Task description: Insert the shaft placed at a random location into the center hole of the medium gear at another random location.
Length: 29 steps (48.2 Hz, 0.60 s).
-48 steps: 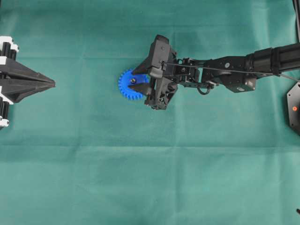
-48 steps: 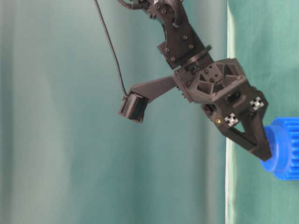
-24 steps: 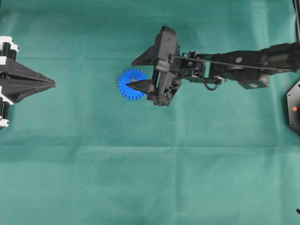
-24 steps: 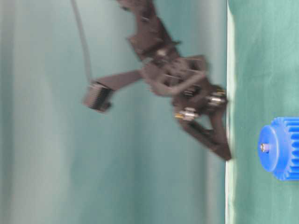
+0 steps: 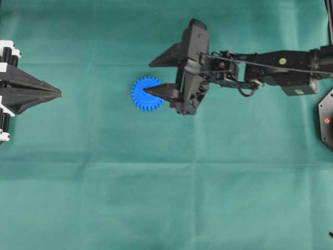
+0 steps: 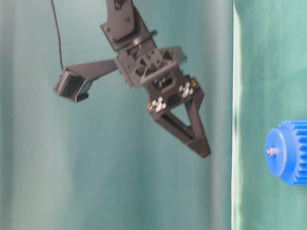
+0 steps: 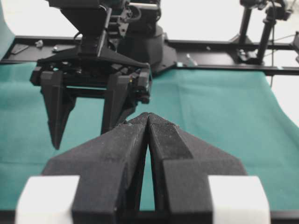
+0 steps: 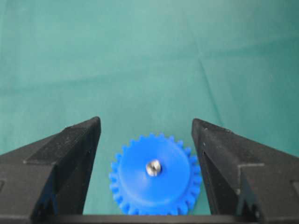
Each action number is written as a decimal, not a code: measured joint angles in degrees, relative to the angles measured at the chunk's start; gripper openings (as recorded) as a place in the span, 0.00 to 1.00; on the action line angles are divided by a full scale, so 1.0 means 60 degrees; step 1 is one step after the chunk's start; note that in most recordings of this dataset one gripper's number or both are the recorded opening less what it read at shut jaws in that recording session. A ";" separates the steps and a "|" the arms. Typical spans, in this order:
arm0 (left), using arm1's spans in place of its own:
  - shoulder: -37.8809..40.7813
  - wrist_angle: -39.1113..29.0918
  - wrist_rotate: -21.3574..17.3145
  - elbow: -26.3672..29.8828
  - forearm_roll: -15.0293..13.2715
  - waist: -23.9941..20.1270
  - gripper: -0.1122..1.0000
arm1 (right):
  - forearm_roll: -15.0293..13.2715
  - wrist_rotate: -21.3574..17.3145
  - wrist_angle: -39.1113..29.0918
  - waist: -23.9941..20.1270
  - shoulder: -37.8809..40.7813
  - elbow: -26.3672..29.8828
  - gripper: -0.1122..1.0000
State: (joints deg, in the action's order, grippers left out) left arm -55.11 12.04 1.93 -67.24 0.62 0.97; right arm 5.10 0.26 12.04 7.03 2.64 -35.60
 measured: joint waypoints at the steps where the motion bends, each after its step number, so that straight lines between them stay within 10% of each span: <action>1: 0.0000 -0.0015 0.0000 -0.0015 -0.0015 0.0015 0.10 | 0.0000 0.0000 -0.0015 0.0015 -0.0073 -0.0073 0.80; 29: 0.0000 -0.0015 0.0000 0.0000 0.0000 0.0015 0.10 | 0.0015 0.0000 0.0000 -0.0015 -0.2930 -0.2886 0.80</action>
State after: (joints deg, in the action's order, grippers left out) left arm -55.11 11.95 1.93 -67.24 0.62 1.05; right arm 5.19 0.26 12.04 6.94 -14.94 -52.91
